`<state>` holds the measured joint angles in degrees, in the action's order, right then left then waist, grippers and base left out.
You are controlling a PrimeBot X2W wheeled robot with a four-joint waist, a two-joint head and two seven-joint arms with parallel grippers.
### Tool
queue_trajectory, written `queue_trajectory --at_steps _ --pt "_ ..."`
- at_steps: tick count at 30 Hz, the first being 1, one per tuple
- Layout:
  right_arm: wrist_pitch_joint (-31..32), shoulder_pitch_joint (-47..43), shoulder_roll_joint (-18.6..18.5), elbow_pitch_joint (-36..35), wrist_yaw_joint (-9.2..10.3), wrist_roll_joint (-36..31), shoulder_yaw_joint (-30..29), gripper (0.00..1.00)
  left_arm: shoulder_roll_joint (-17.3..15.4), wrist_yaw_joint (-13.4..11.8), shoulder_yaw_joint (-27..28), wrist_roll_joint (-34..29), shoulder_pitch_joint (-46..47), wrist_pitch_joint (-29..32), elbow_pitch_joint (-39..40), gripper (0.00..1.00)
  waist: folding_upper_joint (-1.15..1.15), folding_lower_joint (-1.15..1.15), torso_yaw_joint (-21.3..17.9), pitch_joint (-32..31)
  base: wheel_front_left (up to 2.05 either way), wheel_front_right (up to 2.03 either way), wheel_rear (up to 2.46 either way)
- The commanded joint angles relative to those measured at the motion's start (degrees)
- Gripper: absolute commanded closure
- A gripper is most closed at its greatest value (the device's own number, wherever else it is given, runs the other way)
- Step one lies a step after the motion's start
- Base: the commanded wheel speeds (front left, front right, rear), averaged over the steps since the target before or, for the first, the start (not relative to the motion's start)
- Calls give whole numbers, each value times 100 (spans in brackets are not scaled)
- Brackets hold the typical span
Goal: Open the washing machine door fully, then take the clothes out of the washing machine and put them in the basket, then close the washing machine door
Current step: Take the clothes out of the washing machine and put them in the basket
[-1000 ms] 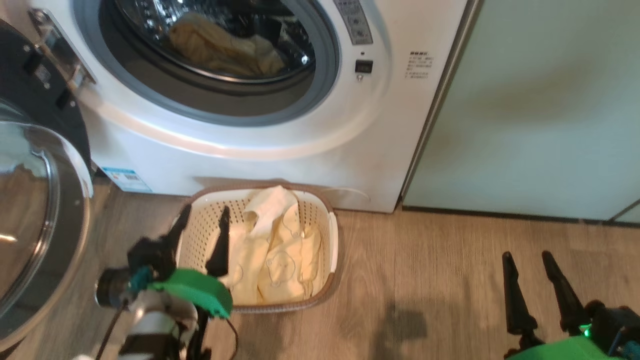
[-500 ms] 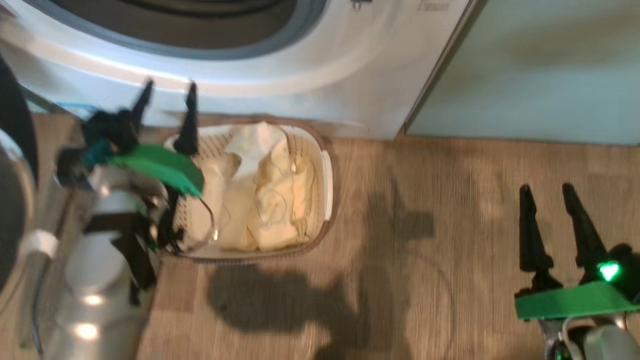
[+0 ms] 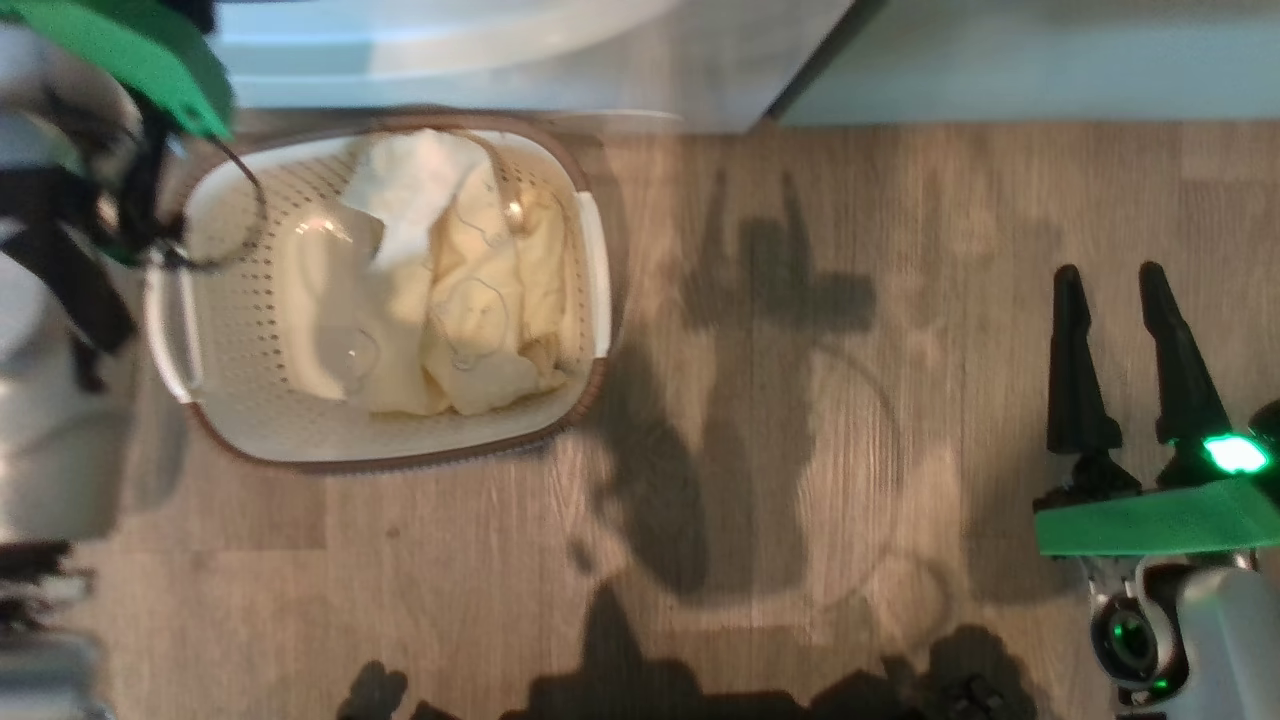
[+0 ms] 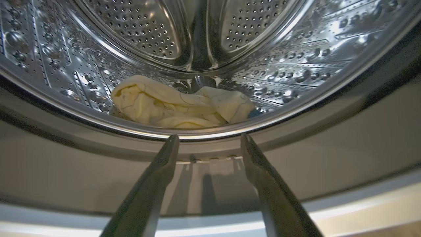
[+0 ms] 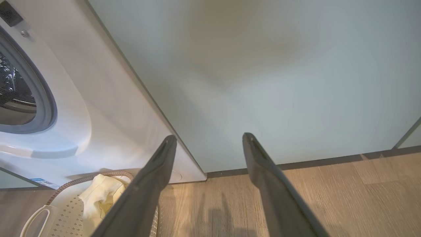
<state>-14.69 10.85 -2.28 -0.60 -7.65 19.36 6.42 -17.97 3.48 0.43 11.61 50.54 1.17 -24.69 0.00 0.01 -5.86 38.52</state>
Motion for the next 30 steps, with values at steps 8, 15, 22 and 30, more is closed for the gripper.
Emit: queue_trajectory --at_steps 8,15,22,30 --pt "-31 216 -60 -121 16 372 325 0 -1049 155 84 -212 1170 876 234 0 0 -1 -535 709 0 0 0" --pt "-31 387 -60 -82 16 681 560 0 -1716 317 -197 -278 1972 2043 370 0 0 -1 -893 1098 0 0 0" --pt "-31 510 -60 -26 16 974 861 0 -2439 387 -534 -162 2743 3282 574 0 0 -1 -1263 1432 0 0 0" --pt "-31 609 -60 11 16 1225 1203 0 -3150 399 -924 30 3578 4487 794 0 0 -1 -1649 1735 0 0 0"
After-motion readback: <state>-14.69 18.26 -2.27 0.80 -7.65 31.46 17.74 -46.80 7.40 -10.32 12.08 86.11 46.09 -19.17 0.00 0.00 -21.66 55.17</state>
